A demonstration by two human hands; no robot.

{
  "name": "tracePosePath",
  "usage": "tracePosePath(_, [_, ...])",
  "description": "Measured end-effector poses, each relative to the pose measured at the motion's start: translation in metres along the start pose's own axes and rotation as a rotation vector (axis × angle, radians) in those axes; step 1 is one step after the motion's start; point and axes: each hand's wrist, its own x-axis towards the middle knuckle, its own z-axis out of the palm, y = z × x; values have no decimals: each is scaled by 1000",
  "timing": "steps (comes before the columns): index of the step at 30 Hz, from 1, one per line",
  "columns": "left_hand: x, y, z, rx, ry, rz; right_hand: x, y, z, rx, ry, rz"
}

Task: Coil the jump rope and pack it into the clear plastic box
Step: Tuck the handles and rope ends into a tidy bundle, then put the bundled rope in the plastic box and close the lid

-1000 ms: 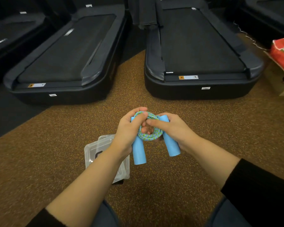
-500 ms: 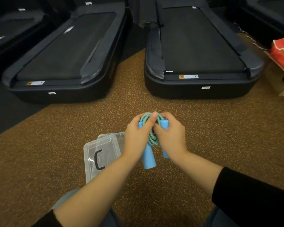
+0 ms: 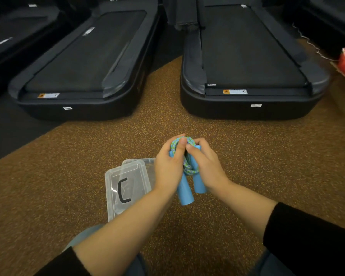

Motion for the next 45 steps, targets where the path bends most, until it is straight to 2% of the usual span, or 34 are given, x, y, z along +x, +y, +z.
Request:
tracePosePath(3, [2,-2,-2,-53,-65,-49,5,6,1,57,-62,93])
tracePosePath(7, [12,-4,-9,-10,-172,-58,11,7,1,364,-166,280])
tracePosePath(13, [20,2,-20,-44,-324,-37,13,1,-7,539,-358,382])
tracePosePath(18, [22,1,-25,-37,-469,22,12,2,-10,403,-441,386])
tracePosePath(24, [20,-5,-28,-106,-597,-33,8,0,-7,287,-479,307])
tracePosePath(28, [21,-10,-29,-173,-614,-160,4,7,2,237,-338,274])
tracePosePath(32, [27,-17,-31,-54,-602,-228,2,21,15,273,-156,307])
tracePosePath(37, [51,-25,-46,-46,-735,-443,10,24,21,244,-159,399])
tracePosePath(42, [83,-52,-97,369,-694,-593,20,32,14,202,-194,449])
tracePosePath(45, [93,-74,-136,617,-581,-574,22,40,10,175,-190,468])
